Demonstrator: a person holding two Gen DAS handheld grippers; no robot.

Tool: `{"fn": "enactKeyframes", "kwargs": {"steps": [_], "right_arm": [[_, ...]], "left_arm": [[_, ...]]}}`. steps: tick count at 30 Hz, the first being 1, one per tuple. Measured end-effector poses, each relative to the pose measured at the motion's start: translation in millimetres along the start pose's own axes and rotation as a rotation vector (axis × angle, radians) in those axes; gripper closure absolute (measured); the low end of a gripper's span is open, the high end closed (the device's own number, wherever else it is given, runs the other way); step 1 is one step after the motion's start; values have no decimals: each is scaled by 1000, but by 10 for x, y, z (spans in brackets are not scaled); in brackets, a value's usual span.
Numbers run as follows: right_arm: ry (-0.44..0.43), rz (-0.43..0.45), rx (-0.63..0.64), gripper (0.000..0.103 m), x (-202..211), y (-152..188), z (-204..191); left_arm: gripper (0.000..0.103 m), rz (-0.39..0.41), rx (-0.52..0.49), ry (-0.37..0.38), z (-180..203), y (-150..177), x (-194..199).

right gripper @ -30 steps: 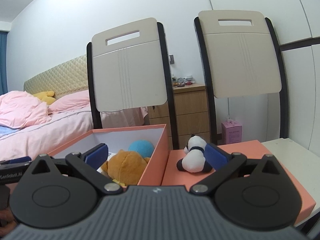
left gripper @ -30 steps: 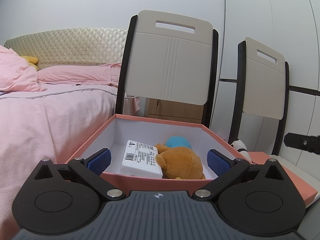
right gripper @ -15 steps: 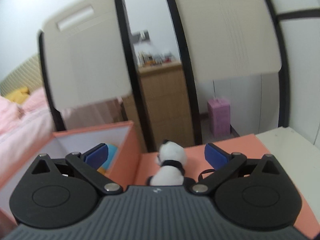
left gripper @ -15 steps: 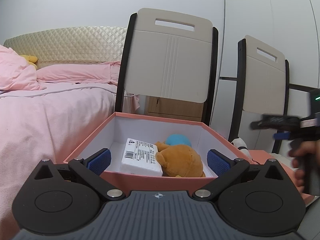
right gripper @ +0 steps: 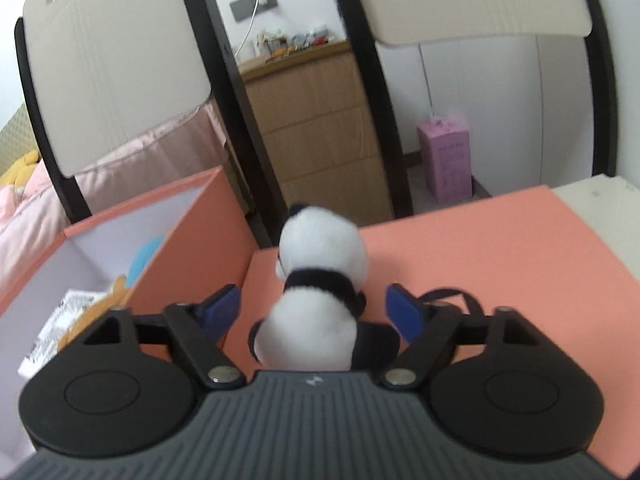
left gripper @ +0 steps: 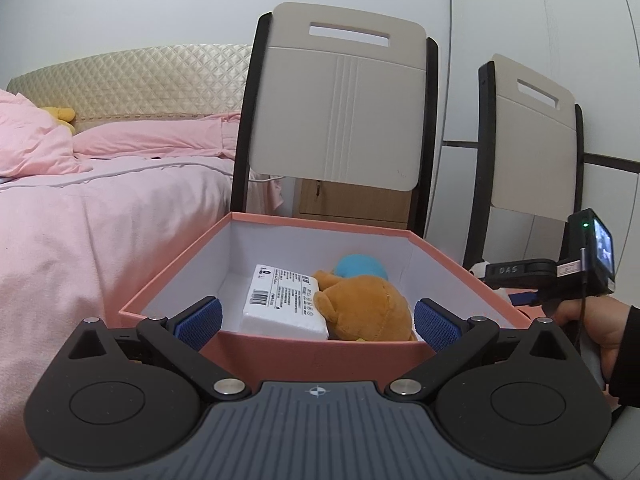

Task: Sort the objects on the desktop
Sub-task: 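Close the right gripper on the panda plush and lift it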

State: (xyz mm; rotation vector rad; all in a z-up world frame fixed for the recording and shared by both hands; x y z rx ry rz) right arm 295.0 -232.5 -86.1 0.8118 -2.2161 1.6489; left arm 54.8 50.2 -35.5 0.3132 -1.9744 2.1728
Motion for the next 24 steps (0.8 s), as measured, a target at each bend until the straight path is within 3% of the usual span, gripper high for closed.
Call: {"fn": "enactKeyframes", "kwargs": {"steps": [5,12,24], "right_arm": [[21,10,44,47,-19,41,-33],[7,65,76,53,199,-54,-147],[-257,125,152,54,779,-145,-666]], "left_arm": [[0,4,19,12,-21,-1,27],[0,13,19,19,-2,-2,55],[0,15,17,19,4,-5,56]]}}
Point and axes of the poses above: each gripper's, at about its wrist camera, not at the fingertips, and x roughly against the way its jaws point, z to its right, y to its underside, the point moved 3 cm from there along -x, roughly the way its jaws point, and after that the axes turned 1 degree about -y, right-handed, at the moved point
